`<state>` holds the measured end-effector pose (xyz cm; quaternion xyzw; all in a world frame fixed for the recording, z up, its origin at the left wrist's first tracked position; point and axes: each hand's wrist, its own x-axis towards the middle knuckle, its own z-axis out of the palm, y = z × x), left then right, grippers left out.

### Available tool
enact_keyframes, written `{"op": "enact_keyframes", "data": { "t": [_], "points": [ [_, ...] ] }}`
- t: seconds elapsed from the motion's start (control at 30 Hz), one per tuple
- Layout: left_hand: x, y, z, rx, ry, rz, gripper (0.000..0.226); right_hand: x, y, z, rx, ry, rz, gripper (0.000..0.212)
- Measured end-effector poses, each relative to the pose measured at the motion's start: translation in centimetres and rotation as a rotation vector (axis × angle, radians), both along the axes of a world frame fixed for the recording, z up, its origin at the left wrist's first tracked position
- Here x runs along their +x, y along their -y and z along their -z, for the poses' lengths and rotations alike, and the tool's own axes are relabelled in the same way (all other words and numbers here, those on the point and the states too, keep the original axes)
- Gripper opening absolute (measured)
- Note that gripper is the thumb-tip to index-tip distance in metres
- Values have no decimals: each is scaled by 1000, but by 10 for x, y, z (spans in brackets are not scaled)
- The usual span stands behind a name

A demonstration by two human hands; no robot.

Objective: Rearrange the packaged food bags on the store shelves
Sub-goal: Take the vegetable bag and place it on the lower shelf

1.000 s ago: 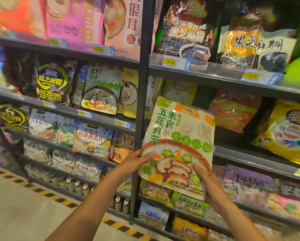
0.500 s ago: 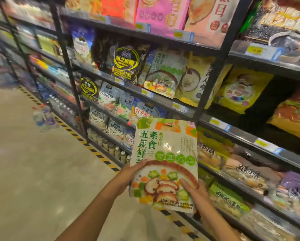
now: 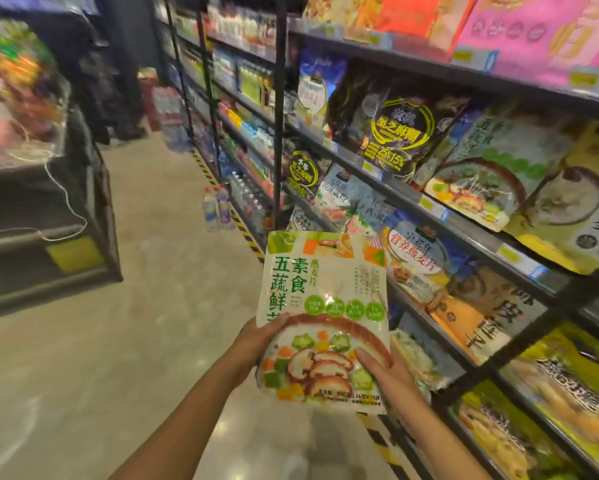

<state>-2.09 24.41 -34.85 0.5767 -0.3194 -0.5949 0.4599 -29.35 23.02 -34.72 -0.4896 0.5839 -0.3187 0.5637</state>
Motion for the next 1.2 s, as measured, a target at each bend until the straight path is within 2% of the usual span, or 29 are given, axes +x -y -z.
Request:
{"op": "enact_keyframes", "data": {
  "t": [0.13,0.37,0.47,0.57,0.67,0.73,0.83,0.87,0.97,1.03,1.17,1.2],
  "points": [
    [45,33,-1,-1,19,-82,43,48,55,12,0,-7,-24,111],
    [109,100,-12,-8,34,-217,29,122,158,12,10,-7,-166,96],
    [133,129,-14,-14,42,-250,42,147,199,15,13,23,-196,101],
    [150,158,-14,-24,54,-275,50,167,231,14,18,38,-221,81],
    [162,189,-13,-32,56,-287,53,178,257,5,14,45,-200,76],
    [167,214,-13,-37,60,-264,54,179,273,1,18,54,-170,77],
    [168,253,-11,-38,58,-195,50,175,294,-5,10,55,-122,54],
    [168,267,-9,-40,53,-169,49,173,301,-2,10,46,-101,58],
    [164,312,-6,-46,37,-71,48,162,320,9,-34,-1,19,93],
    [160,342,-6,-49,26,3,47,150,335,17,-1,20,77,98],
    [145,403,-15,-74,42,175,48,143,344,0,5,41,265,81],
    [140,417,-17,-91,54,207,46,140,344,-4,-3,50,315,72]
  ]
}}
